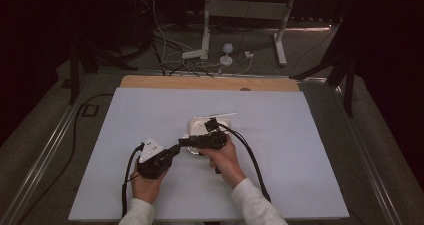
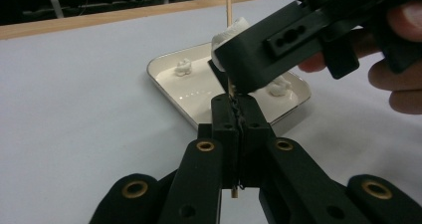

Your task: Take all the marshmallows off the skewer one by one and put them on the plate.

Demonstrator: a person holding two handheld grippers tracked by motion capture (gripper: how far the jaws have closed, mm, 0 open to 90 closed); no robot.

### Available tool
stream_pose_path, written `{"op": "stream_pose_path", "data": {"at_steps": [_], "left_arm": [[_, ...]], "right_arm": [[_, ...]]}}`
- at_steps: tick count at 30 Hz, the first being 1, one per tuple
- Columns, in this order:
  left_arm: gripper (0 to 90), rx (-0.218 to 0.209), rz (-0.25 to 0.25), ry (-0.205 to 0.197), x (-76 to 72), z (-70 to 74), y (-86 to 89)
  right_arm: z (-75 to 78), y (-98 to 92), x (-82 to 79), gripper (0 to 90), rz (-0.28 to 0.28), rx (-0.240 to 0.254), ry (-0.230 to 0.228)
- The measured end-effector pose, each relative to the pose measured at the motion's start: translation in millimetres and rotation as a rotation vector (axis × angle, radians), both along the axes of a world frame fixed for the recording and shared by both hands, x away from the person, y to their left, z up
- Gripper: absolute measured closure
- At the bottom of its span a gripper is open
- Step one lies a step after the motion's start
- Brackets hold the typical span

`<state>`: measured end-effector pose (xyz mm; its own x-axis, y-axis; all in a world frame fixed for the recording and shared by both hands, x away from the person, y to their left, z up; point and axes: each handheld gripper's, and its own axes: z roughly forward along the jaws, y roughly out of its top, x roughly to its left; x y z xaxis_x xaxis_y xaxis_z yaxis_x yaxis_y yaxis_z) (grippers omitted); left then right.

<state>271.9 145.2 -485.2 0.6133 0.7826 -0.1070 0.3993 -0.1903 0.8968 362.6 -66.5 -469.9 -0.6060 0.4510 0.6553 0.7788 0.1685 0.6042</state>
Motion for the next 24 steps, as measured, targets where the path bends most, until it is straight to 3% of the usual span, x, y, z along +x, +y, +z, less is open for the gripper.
{"op": "stream_pose_path", "data": {"at_steps": [4,8,24], "left_arm": [[90.0,-0.007,-0.005,-0.002,-0.1,0.1,0.3],[90.0,-0.013,-0.009,-0.003,-0.4,0.3,0.0],[90.0,-0.009,-0.022,-0.019,-2.3,3.5,-0.7]], "right_arm": [[-2.2,0.1,1.7,69.0,-0.009,0.033,0.037],[-1.1,-0.2,1.0,74.5,-0.018,0.049,0.036],[7.2,-6.1,1.8,77.5,-0.065,0.078,0.005]]}}
